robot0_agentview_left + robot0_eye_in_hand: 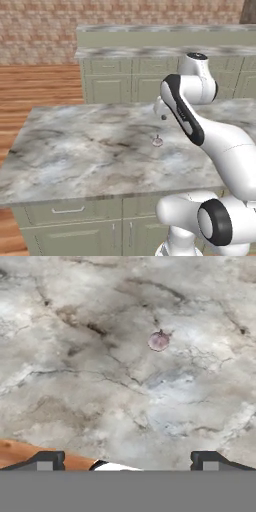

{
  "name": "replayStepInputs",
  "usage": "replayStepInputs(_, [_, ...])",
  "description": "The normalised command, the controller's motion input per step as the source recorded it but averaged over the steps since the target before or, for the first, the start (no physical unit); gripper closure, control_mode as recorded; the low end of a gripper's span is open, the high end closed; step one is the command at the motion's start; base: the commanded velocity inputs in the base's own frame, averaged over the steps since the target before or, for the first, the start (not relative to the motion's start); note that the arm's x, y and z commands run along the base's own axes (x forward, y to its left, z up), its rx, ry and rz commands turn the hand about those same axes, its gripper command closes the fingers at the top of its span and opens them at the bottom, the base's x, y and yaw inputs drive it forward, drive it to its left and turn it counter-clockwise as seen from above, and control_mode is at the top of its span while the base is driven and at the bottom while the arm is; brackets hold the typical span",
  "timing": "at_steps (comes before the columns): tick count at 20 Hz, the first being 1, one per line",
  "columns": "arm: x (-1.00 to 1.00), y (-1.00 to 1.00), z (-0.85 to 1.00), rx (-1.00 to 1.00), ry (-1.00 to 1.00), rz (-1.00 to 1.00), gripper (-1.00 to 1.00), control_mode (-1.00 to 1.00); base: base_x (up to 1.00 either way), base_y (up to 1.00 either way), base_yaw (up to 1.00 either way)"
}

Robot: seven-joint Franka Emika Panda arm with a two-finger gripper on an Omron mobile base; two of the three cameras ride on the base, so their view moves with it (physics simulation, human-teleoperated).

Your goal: Place the garlic in the correct fridge rack based on whether it is a fruit or vegetable. Finally, close the fridge door.

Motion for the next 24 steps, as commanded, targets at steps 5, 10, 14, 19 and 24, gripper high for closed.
replayStepInputs(5, [0.0,0.0,0.0,0.0,0.0,0.0,-1.0,1.0,0.14,-0.3,0.06])
replayStepInputs(10, [0.02,0.0,0.0,0.0,-0.01,0.01,-1.0,-1.0,0.04,-0.11,0.0])
replayStepInputs(14, [0.88,0.0,-0.77,0.0,0.05,0.02,-1.0,-1.0,0.0,0.0,0.0])
replayStepInputs(19, [0.91,-0.09,-0.87,0.0,0.13,0.0,-1.0,-1.0,0.0,0.0,0.0])
replayStepInputs(24, [0.51,-0.25,-0.86,0.0,0.12,-0.02,-1.0,-1.0,0.0,0.0,0.0])
